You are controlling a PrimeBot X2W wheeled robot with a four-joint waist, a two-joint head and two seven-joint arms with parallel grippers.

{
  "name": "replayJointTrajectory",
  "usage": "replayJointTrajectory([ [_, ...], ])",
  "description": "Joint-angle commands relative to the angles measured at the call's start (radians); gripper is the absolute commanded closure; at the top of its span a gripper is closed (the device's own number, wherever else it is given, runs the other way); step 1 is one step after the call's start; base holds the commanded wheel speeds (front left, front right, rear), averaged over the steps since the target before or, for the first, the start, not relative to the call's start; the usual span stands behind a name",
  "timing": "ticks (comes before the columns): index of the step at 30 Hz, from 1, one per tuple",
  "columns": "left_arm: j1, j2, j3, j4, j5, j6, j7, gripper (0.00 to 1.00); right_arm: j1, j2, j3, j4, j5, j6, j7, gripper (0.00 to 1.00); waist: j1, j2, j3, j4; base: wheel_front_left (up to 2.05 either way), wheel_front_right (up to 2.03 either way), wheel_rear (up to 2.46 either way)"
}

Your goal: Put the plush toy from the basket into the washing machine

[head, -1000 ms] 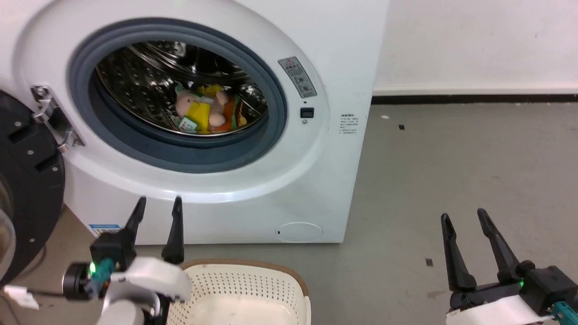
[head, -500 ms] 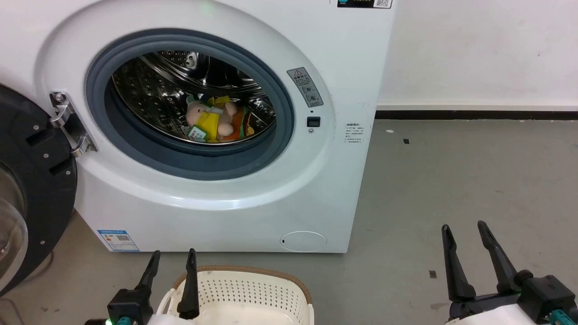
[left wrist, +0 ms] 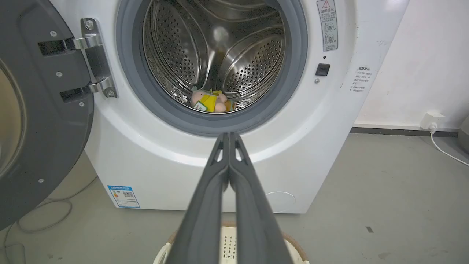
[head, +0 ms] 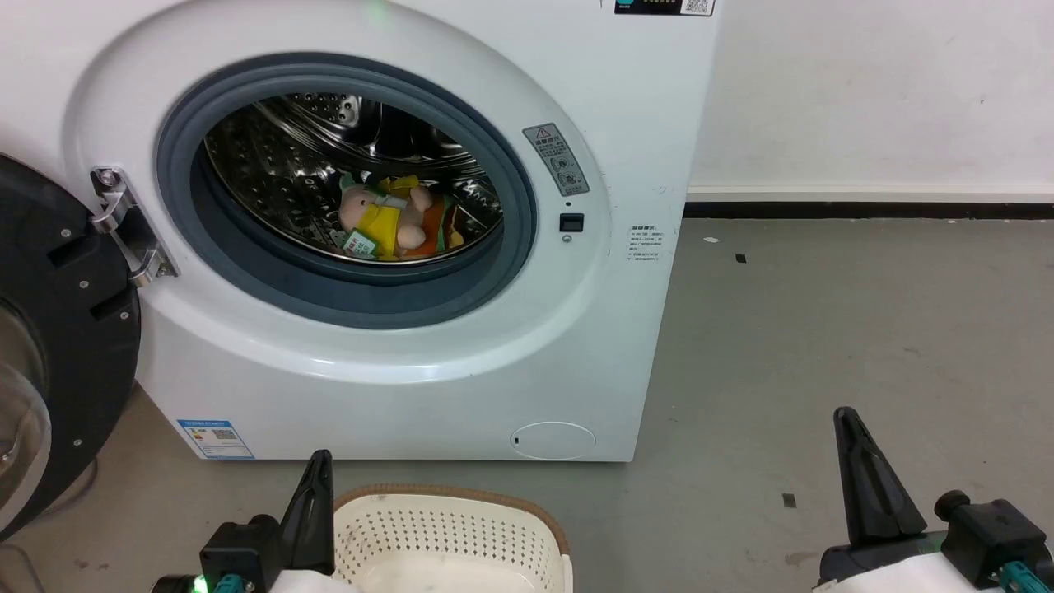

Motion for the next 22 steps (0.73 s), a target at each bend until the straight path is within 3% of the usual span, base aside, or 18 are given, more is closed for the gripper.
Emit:
replayJointTrajectory([
  [1,-0.003,-0.005,0.006,-0.008,0.011,-0.007,0.005,1.0,-0.004,0.0,0.0,-0.001,-0.006,0.0,0.006,1.0,0.0001,-0.0001,0.0,0.0,0.0,0.0,0.0],
  [22,-0.011,-0.03,0.039,-0.031,0.061,-0.028,0.05,1.0,-0.015,0.0,-0.002,-0.002,-0.034,0.0,0.051,1.0,0.0001,-0.0001,0.003,-0.003,0.0,0.0,0.0],
])
